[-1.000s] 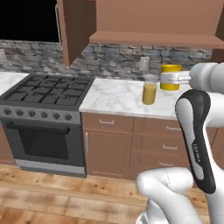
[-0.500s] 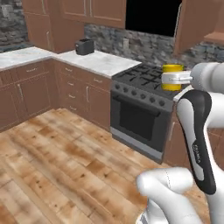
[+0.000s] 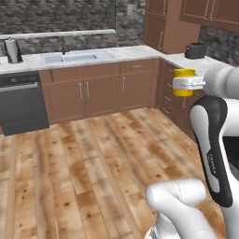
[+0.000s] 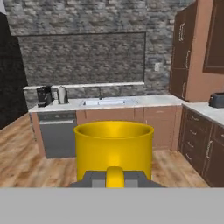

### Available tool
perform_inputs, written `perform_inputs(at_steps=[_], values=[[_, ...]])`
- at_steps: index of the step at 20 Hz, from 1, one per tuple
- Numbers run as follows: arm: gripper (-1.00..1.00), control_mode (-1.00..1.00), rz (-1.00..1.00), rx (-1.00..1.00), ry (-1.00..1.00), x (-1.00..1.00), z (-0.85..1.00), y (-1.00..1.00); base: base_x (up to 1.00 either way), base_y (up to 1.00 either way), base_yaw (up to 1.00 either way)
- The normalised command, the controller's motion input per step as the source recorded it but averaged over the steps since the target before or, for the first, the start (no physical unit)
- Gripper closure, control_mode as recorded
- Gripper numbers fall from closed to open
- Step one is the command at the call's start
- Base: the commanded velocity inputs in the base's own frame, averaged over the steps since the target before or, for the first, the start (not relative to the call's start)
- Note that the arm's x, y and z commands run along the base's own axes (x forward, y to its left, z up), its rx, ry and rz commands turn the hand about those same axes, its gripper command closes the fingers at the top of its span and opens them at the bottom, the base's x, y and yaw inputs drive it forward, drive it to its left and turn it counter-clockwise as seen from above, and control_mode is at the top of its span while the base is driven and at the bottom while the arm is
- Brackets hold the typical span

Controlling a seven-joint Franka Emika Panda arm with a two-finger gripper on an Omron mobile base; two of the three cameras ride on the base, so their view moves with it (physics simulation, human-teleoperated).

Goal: There is a tray on the dining counter. Grab the cup, mug, and pitcher and place them on the tray. The pitcher may be placed next to the tray if it cannot fit the tray.

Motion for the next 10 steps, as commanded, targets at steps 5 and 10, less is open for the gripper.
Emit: perform_inputs(at_steps=[5,10], values=[[1.0,1.0,0.0,0.0,0.0,0.0,0.0,0.0,0.67,0.94,0.51],[1.0,1.0,0.0,0.0,0.0,0.0,0.0,0.0,0.99,0.96,0.18]])
